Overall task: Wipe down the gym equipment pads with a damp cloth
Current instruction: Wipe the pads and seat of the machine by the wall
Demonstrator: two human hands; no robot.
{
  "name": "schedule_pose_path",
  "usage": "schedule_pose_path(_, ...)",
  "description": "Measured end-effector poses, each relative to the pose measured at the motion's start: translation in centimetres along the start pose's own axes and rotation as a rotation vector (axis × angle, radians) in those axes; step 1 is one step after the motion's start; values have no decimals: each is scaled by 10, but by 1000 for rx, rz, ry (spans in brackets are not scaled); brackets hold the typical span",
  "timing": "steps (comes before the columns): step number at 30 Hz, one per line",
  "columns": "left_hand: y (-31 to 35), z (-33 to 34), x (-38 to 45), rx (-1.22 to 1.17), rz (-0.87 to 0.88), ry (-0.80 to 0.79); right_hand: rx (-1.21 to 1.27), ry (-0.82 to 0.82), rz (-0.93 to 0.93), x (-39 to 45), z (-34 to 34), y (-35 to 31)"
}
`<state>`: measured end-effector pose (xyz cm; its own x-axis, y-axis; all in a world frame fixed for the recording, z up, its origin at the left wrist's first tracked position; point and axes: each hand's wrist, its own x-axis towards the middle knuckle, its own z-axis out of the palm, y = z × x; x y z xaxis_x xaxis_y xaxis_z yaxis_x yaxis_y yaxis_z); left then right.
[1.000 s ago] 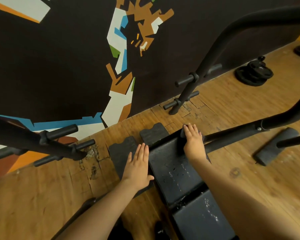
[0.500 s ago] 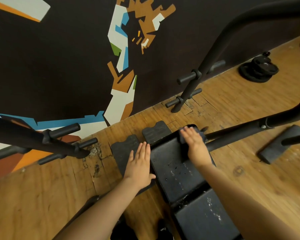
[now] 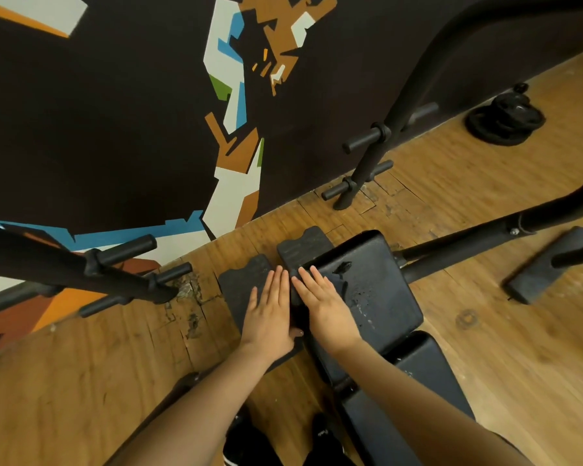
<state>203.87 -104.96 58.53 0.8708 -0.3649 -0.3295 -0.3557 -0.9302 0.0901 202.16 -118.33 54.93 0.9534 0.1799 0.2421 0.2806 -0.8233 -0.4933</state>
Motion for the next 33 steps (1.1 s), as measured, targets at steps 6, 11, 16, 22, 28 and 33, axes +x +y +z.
schedule_pose_path(6,-2,3,4,38,10,11,-10,-29,-68,-11,4,3)
schedule_pose_path(11,-2,0,4,24,23,11,-68,1,-139,-41,11,17)
schedule_pose_path(16,-2,-1,5,34,27,-5,-184,-93,-275,-37,1,28)
schedule_pose_path(22,-2,-2,4,83,24,-9,-198,-9,53,-28,-57,112)
schedule_pose_path(28,0,0,4,90,13,-8,-69,52,492,-28,-53,89)
schedule_pose_path(33,-1,-1,3,115,25,-9,-48,85,99,-46,6,12)
